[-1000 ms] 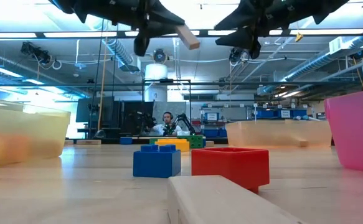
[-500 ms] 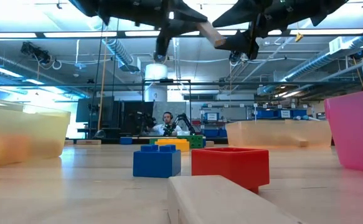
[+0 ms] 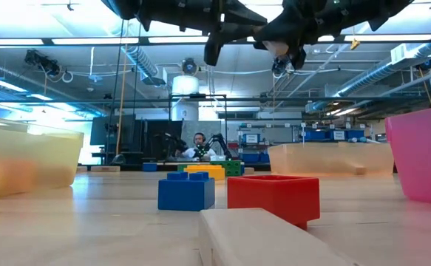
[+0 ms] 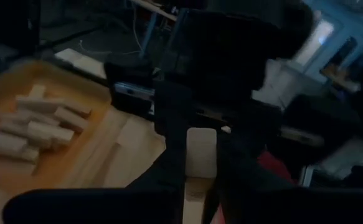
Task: Sort blocks by size
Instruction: Put the brown block into the orange bin
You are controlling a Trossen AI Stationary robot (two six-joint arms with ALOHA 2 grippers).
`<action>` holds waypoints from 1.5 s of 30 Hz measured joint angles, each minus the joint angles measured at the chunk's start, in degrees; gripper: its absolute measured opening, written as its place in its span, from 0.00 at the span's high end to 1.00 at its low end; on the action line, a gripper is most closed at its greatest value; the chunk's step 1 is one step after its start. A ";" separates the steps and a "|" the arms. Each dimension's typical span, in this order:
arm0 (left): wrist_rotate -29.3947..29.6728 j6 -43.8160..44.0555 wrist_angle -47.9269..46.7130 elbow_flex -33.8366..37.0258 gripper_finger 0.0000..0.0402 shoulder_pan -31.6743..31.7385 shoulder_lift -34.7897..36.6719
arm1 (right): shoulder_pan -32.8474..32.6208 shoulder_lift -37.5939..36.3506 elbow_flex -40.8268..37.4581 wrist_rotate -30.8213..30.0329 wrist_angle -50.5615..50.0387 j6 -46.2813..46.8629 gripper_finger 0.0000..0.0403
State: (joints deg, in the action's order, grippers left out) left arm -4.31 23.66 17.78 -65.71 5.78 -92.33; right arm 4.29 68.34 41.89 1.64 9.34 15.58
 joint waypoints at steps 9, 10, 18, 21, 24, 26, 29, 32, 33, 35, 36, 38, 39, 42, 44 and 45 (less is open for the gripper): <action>0.10 -3.86 -0.64 -0.20 0.77 -0.07 0.02 | 0.42 -0.05 0.02 1.04 -0.01 -2.83 0.82; 0.17 -3.68 -0.86 -0.20 0.75 -0.02 0.02 | 0.42 -0.02 0.02 0.98 -0.11 -2.99 0.82; 0.09 -3.70 -0.84 -0.20 0.61 0.22 0.02 | 0.42 -0.02 0.02 0.95 -0.02 -2.93 0.82; 2.02 -4.19 -0.43 -0.20 0.58 0.25 0.02 | 0.69 -0.02 0.02 0.93 -0.04 -2.66 0.82; 3.30 -7.85 -0.13 -0.20 0.57 0.98 0.02 | 2.31 -0.40 0.02 0.91 -0.09 -0.71 0.82; 3.49 -8.45 -0.17 -0.20 0.57 1.69 0.21 | 3.93 -0.88 0.02 0.78 -0.15 0.76 0.82; 3.49 -8.42 -0.17 -0.20 0.57 2.63 1.08 | 6.16 -1.55 0.02 0.80 -1.16 1.27 0.82; 3.35 -9.43 -2.60 -0.20 0.57 3.27 2.94 | 8.12 -2.01 1.16 0.83 -4.69 1.29 0.82; 3.44 -10.68 -4.08 -0.20 0.57 3.38 3.67 | 8.79 -2.01 2.16 0.86 -6.89 1.23 0.82; 5.20 -13.45 -6.88 -0.19 0.57 3.37 5.56 | 10.33 -1.93 4.76 0.77 -12.34 0.88 0.82; 6.78 -14.67 -8.30 -0.17 0.57 3.37 6.64 | 11.05 -1.90 6.09 0.18 -14.81 0.64 0.82; 9.74 -15.88 -10.89 -0.17 0.58 3.34 8.78 | 12.84 -1.90 8.59 -2.24 -19.61 0.08 0.82; 10.65 -16.09 -12.68 -0.20 0.58 3.34 9.93 | 13.90 -1.90 9.66 -3.71 -21.83 -0.12 0.82; 12.17 -16.07 -16.13 1.09 0.58 3.37 12.51 | 17.82 -1.73 11.87 -8.00 -28.06 0.65 0.82; 12.90 -15.78 -16.23 3.31 0.58 3.16 14.20 | 20.93 -0.88 12.58 -8.96 -31.74 2.73 0.82; 13.42 -15.34 -15.61 4.46 0.58 2.88 14.96 | 22.55 -0.21 12.61 -8.96 -33.83 3.68 0.82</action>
State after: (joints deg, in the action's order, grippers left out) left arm 9.12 8.32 2.17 -61.25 8.66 -77.37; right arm 26.85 68.12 54.50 -7.33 -24.48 19.26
